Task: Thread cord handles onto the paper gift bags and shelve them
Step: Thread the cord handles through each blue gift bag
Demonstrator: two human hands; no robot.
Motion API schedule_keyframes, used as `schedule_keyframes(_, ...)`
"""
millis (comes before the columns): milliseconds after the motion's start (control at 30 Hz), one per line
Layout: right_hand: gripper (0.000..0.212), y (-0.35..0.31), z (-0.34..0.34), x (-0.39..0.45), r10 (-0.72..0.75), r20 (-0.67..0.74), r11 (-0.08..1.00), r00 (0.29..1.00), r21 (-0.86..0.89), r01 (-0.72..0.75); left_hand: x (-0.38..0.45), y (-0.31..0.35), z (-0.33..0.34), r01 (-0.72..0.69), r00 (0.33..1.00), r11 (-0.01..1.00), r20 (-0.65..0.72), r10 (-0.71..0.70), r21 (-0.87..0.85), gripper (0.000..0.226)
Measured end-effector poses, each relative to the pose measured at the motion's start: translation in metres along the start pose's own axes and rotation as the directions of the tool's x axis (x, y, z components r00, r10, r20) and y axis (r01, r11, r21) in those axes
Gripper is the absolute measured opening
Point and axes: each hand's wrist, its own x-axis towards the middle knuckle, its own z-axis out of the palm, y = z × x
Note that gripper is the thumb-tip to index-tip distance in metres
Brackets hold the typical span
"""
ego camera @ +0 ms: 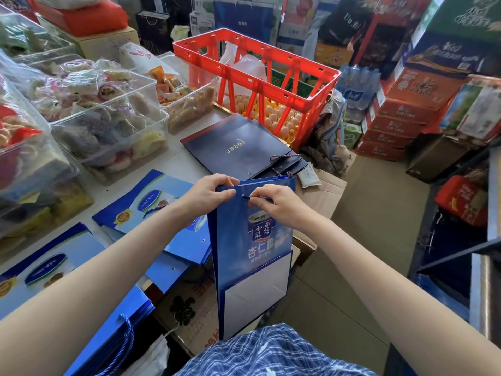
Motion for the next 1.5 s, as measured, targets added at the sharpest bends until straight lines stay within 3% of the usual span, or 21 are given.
schedule_keyframes(233, 0.021, -0.001, 0.004, 0.003, -0.017, -0.004, 0.978, 1.000, -0.209, 0.016, -0.002, -0.001, 0.002, -0.058, 0.997, 0.997, 0.057, 0.056, 0.046, 0.019)
schedule_keyframes(367, 0.026, 0.001, 0.003, 0.000, -0.067, -0.214, 0.959, 0.975, -0.283, 0.003, -0.001, -0.004, 0.003, -0.130, 0.990, 0.984, 0.071, 0.122, 0.121, 0.017)
schedule_keyframes(433, 0.033, 0.003, 0.002, -0.001, -0.098, -0.231, 0.950, 0.968, -0.311, 0.022, -0.003, -0.006, 0.002, -0.180, 0.982, 0.972, 0.088, 0.168, 0.151, 0.019)
schedule_keyframes(533, 0.024, 0.007, 0.004, -0.002, -0.093, -0.132, 0.985, 0.987, -0.155, 0.072, -0.007, -0.009, 0.004, -0.232, 0.970, 0.954, 0.113, 0.214, 0.191, 0.021)
schedule_keyframes(633, 0.016, 0.006, 0.004, -0.004, 0.007, -0.057, 0.999, 0.998, 0.035, -0.005, -0.010, -0.013, 0.006, -0.244, 0.967, 0.943, 0.132, 0.219, 0.225, 0.018)
schedule_keyframes(800, 0.023, 0.000, 0.008, -0.003, 0.044, -0.079, 0.998, 0.996, 0.040, -0.040, -0.008, -0.012, 0.004, -0.276, 0.957, 0.948, 0.133, 0.256, 0.159, 0.019)
schedule_keyframes(933, 0.023, -0.002, 0.009, -0.004, 0.076, 0.033, 0.997, 0.997, 0.026, -0.077, -0.008, -0.017, 0.002, -0.307, 0.944, 0.932, 0.187, 0.272, 0.193, 0.022)
schedule_keyframes(1100, 0.024, 0.003, 0.005, -0.007, 0.174, 0.242, 0.951, 0.955, 0.212, -0.227, -0.008, -0.027, 0.002, -0.357, 0.927, 0.897, 0.220, 0.305, 0.259, 0.021)
schedule_keyframes(1233, 0.016, 0.004, 0.005, -0.009, 0.232, 0.224, 0.916, 0.946, 0.277, -0.291, -0.010, -0.033, 0.005, -0.453, 0.886, 0.841, 0.254, 0.388, 0.294, 0.018)
schedule_keyframes(1400, 0.010, 0.008, 0.001, -0.011, 0.271, 0.397, 0.834, 0.877, 0.358, -0.420, -0.012, -0.038, 0.007, -0.502, 0.860, 0.806, 0.280, 0.426, 0.314, 0.014)
schedule_keyframes(1500, 0.009, 0.006, 0.003, -0.009, 0.304, 0.379, 0.823, 0.874, 0.359, -0.441, -0.012, -0.038, 0.009, -0.492, 0.868, 0.812, 0.257, 0.426, 0.314, 0.014)
